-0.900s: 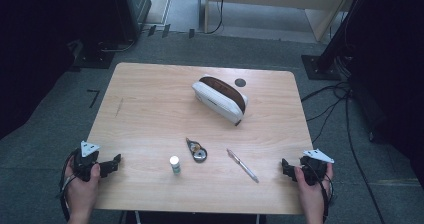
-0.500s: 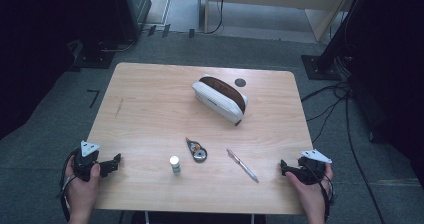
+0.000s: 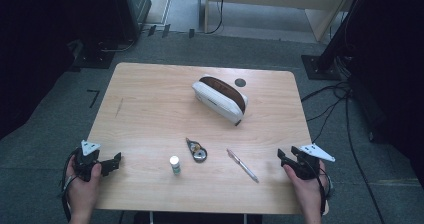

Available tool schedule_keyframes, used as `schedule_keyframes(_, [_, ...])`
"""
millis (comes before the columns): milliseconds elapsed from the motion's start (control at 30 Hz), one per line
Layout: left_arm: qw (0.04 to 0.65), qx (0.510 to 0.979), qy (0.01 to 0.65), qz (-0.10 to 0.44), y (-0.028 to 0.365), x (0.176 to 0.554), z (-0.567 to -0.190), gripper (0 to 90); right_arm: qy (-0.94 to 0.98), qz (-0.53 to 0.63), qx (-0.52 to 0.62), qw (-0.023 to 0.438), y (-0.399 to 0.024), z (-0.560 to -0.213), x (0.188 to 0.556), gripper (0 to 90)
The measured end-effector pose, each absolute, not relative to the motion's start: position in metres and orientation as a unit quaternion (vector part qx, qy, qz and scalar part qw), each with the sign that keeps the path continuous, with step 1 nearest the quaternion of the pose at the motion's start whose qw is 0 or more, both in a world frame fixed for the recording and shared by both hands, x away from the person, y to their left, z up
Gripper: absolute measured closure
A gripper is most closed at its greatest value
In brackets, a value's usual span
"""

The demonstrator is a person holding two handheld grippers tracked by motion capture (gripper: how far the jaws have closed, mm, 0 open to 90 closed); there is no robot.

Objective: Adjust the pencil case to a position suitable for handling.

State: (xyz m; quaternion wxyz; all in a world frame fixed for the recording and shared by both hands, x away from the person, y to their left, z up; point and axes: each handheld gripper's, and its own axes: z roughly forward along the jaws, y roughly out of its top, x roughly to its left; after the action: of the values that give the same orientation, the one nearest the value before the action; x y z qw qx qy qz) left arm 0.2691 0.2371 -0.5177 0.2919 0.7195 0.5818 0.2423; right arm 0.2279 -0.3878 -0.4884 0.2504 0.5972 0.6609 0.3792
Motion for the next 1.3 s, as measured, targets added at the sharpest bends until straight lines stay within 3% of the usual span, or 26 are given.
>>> schedule_keyframes(167, [0.292, 0.719, 0.582, 0.242, 0.237, 0.269, -0.518, 8.3, 0.671, 0.381, 0.585, 0.25, -0.375, -0.484, 0.237, 47.1])
schedule_keyframes(767, [0.291, 0.718, 0.583, 0.243, 0.236, 0.269, -0.518, 8.3, 0.713, 0.402, 0.523, 0.238, -0.319, -0.456, 0.29, 51.3])
schedule_keyframes(1300, [0.291, 0.718, 0.583, 0.243, 0.236, 0.269, -0.518, 8.3, 0.738, 0.417, 0.473, 0.239, -0.289, -0.443, 0.329, 50.4])
